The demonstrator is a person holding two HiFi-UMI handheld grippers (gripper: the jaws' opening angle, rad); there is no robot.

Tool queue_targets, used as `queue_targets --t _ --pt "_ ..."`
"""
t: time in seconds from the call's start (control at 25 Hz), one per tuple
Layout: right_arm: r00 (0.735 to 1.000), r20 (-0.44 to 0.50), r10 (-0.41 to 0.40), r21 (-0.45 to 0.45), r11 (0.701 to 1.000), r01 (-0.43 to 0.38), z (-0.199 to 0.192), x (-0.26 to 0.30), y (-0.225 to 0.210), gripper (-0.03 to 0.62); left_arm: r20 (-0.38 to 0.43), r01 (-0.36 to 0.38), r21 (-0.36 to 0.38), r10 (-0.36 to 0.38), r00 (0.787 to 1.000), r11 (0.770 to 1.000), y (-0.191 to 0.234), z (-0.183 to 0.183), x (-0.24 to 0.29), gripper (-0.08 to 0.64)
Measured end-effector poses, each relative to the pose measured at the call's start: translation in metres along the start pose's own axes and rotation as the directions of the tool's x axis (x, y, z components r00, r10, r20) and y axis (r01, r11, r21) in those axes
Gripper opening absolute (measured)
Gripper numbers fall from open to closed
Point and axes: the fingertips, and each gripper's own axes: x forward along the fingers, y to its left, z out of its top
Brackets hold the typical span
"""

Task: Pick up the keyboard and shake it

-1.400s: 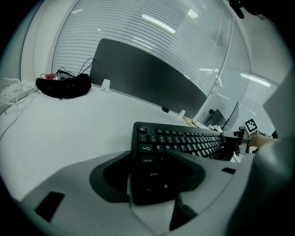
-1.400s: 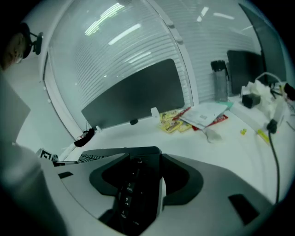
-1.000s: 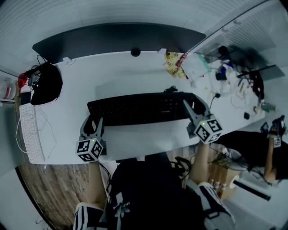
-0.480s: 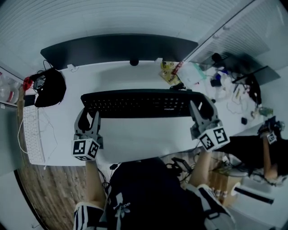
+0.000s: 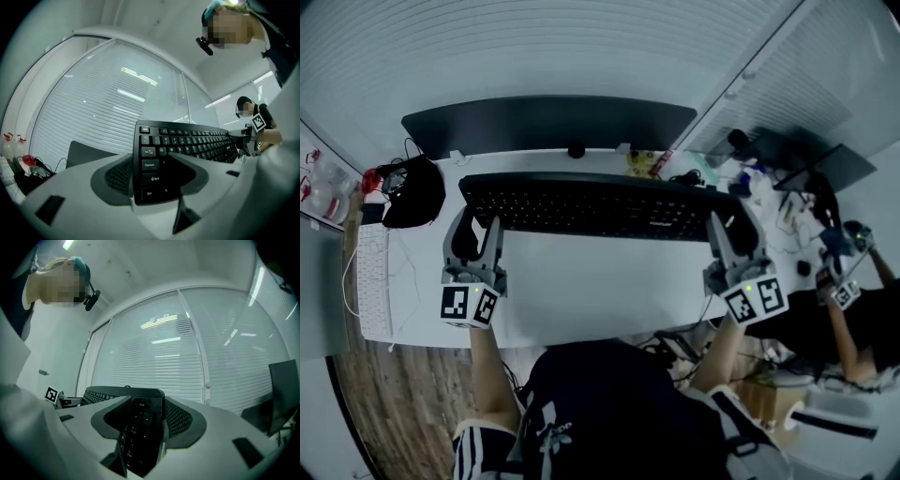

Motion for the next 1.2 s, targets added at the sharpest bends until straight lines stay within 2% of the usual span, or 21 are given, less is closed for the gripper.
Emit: queue_targets --t 0.24,0.48,0.64,0.8,0.92,1.08,1.2 --pt "0.997 0.081 0.014 -0.027 1.0 -0.012 0.04 -0.015 -0.003 0.201 0.079 0.023 0.053 -0.027 0.997 0.998 -0.017 0.051 -0.005 0.219" --pt "0.99 0.137 0.028 -0.031 0.999 -0.024 0.055 -0.023 0.006 0.201 0.133 0.012 0.093 -0.024 0.991 0.996 -0.016 0.079 -0.017 0.219" --pt "0.99 0.136 0.039 -0.059 0.998 -0.032 0.061 -0.019 0.016 0.201 0.13 -0.003 0.076 -0.007 0.992 0.997 -0.012 0.075 -0.023 0.219" --pt "0.99 0.13 0.054 -0.069 0.997 -0.045 0.064 -0.032 0.024 0.201 0.121 0.011 0.018 -0.013 0.993 1.0 -0.012 0.064 -0.037 0.219" --pt "0.993 0.105 0.053 -0.092 0.995 -0.044 0.059 -0.018 0.023 0.201 0.1 0.012 0.0 -0.012 0.995 1.0 -0.002 0.05 -0.026 0.219" --pt "0.995 0.08 0.053 -0.087 0.995 -0.046 0.058 -0.023 0.034 0.201 0.084 0.009 -0.04 -0.005 0.996 0.999 -0.002 0.042 -0.036 0.219" --pt "0.997 0.071 0.039 -0.072 0.997 -0.034 0.047 -0.008 0.025 0.201 0.069 0.001 -0.062 0.003 0.998 0.998 0.004 0.033 -0.027 0.219"
